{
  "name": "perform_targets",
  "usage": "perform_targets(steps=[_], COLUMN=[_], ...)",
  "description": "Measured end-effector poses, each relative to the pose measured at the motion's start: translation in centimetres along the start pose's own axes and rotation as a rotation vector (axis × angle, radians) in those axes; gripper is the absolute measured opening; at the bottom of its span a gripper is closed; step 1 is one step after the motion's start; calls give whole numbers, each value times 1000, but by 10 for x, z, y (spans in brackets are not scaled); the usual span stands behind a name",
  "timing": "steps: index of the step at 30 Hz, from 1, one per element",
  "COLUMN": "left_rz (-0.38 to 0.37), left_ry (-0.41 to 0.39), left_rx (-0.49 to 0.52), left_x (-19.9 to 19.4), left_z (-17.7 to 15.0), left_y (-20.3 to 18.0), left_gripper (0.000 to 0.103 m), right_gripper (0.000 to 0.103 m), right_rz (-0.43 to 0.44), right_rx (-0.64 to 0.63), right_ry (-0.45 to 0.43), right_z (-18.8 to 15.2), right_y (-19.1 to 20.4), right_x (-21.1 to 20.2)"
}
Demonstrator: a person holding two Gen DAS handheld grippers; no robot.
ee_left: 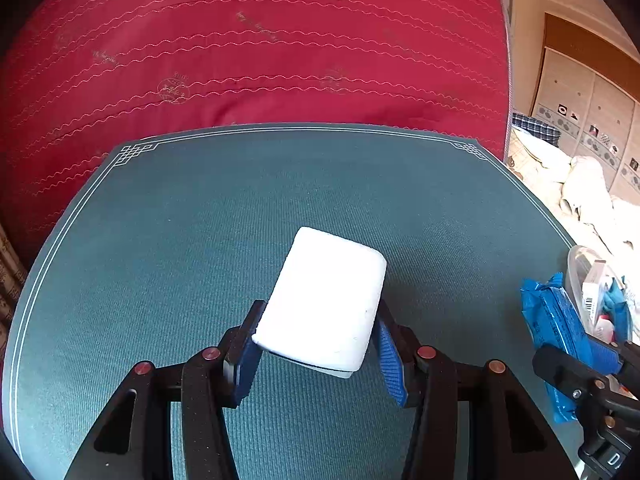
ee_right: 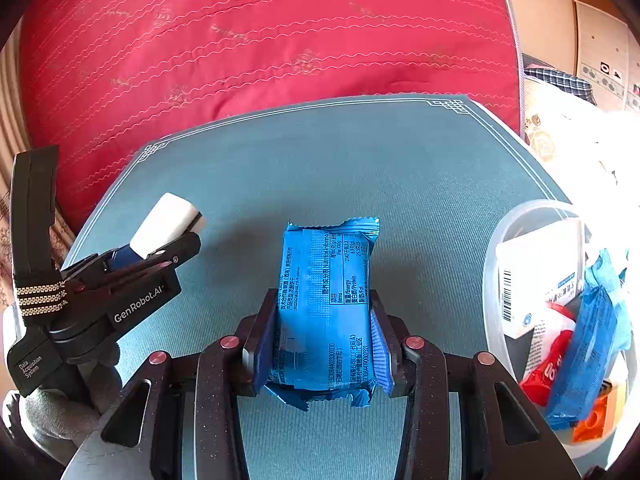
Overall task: Organize objects
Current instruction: 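Carry the blue wrapped bar with the right tool into the clear bowl and release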
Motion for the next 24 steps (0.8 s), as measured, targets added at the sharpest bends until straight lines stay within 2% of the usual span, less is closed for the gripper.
perform_targets(steps=[11, 24], left_rz=[-55, -110], left_ry=[-1, 9], left_rx=[115, 211], left_x=[-11, -19], left_z=[-17, -36], left_y=[-49, -87], left_gripper=[54, 54], right_gripper=[42, 42], right_rz=[-40, -78], right_rx=[54, 103], right_ry=[-34, -78], right_z=[-14, -28], right_y=[-32, -62], right_x=[-30, -65])
Point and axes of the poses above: each gripper's, at about its wrist camera, not at the fingertips, and x roughly the way its jaws point, y to its left, z to its top, the point moved 4 cm from there along x, roughly the way its jaws point
